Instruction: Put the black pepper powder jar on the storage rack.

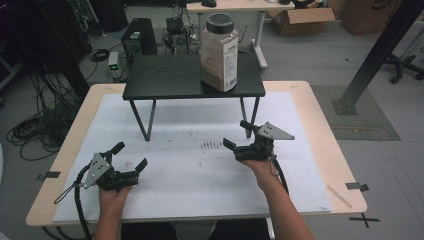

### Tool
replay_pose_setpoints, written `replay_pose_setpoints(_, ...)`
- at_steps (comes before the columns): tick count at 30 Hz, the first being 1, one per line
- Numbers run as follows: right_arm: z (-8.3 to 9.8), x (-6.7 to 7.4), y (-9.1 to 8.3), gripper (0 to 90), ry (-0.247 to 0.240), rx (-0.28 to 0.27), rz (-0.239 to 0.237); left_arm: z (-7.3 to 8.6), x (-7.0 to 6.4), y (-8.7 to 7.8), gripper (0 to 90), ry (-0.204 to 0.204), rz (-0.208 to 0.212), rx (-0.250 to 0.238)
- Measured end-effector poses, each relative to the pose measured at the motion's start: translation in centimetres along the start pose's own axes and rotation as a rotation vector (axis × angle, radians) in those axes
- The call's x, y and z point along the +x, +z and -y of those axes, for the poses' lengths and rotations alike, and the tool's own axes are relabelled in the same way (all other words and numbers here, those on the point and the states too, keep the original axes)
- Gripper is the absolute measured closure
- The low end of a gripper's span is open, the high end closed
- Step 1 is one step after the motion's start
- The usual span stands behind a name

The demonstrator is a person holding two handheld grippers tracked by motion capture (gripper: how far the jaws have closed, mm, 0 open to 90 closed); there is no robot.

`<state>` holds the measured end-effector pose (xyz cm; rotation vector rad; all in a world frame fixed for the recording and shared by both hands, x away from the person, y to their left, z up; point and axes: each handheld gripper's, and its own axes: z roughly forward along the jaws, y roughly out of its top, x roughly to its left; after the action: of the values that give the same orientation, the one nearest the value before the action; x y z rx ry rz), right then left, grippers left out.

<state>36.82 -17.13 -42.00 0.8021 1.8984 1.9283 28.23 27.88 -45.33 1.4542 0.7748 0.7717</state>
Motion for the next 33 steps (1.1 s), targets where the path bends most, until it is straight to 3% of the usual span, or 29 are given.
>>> replay_pose_setpoints(16, 3.2, -0.3, 0.0, 0.0, 0.020, 0.011, 0.012, 0.0, 0.0, 0.0, 0.3, 0.001, 0.000, 0.002)
replay_pose_setpoints(21, 3.3, -0.1, -0.3, 0.0, -0.001, -0.022, 0.004, 0.0, 0.0, 0.0, 0.3, 0.001, 0.000, 0.002)
replay_pose_setpoints(26, 3.6, -0.1, -1.1, 0.0, -0.003, -0.104, 0.017, 0.0, 0.0, 0.0, 0.3, 0.003, 0.000, 0.002)
replay_pose_setpoints(29, 3.8, 0.2, -1.3, 0.0, -0.027, -0.133, 0.026, 0.0, 0.0, 0.0, 0.3, 0.001, -0.001, 0.003)
replay_pose_setpoints(33, 3.8, 0.7, -1.1, 0.0, -0.083, -0.108, 0.016, 0.0, 0.0, 0.0, 0.3, 0.001, -0.001, 0.002)
